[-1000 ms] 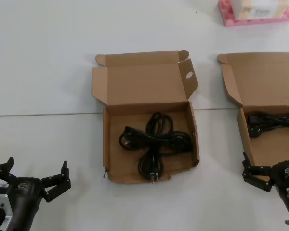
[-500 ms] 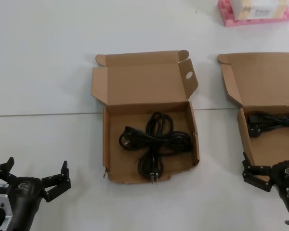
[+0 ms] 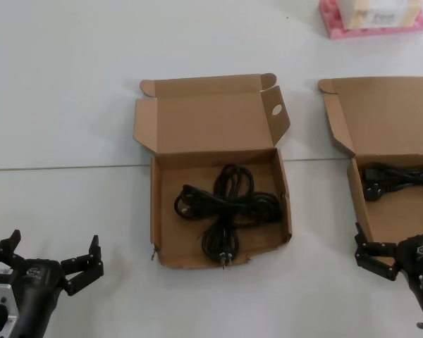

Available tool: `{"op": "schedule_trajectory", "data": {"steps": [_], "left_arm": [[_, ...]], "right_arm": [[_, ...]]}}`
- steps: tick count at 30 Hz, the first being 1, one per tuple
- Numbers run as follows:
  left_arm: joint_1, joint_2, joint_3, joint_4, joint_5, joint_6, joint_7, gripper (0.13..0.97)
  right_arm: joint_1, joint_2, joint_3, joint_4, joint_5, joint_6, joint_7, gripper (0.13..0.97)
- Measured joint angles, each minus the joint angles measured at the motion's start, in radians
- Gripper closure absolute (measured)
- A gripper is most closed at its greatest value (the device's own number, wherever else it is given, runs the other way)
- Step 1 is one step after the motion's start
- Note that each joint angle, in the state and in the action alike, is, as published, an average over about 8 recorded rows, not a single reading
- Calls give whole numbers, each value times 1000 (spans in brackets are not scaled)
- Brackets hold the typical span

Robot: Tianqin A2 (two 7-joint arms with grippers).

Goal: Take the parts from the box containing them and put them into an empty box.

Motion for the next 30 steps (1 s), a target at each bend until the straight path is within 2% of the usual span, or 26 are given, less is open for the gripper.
{"op": "schedule_trajectory", "data": {"steps": [30], "left_arm": [[0,0,0,0,0,0,0,132]], "right_arm": [[0,0,0,0,0,0,0,129]]}}
